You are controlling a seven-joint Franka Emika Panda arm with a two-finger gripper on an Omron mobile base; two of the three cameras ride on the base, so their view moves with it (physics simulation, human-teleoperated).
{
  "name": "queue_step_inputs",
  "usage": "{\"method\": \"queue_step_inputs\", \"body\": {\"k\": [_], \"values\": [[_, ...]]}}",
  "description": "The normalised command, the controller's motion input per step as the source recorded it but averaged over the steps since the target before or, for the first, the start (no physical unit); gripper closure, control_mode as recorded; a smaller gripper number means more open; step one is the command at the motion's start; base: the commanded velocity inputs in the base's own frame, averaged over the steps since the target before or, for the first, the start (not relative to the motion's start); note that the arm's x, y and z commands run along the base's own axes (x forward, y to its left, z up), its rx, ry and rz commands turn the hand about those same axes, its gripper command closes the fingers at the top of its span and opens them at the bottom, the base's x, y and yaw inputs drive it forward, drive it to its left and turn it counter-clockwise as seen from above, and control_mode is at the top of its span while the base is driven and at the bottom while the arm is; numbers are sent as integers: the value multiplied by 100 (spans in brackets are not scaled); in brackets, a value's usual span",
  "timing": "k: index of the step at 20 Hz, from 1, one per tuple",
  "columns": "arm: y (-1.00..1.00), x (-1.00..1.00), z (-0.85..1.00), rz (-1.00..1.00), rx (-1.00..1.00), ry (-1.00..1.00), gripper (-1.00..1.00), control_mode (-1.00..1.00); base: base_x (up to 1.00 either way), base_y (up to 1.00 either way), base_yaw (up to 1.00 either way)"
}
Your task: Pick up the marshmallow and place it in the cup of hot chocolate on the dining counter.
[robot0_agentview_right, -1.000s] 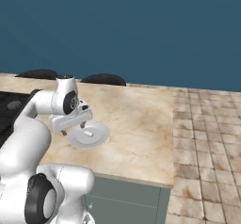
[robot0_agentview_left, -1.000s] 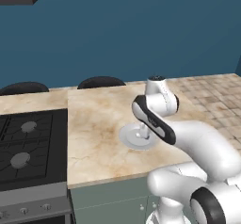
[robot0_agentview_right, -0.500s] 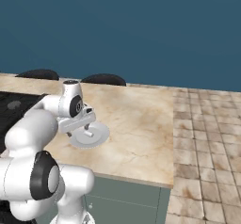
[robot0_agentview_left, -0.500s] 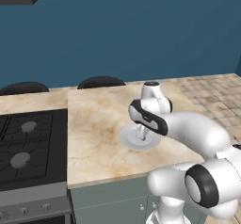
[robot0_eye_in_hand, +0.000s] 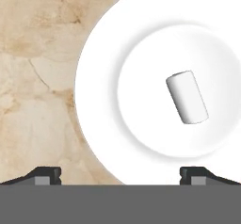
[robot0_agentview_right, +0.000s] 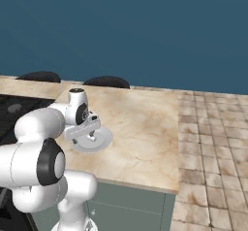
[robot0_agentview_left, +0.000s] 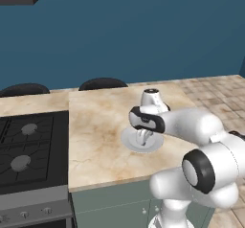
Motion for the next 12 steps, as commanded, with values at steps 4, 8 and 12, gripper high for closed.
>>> {"method": "queue_step_inputs", "body": {"k": [4, 8, 12], "values": [[0, 30, -14, 0, 0, 0, -100, -100, 0, 0, 0], [0, 29, -8, 0, 0, 0, -100, -100, 0, 0, 0], [0, 25, -5, 0, 0, 0, -100, -100, 0, 0, 0]]}}
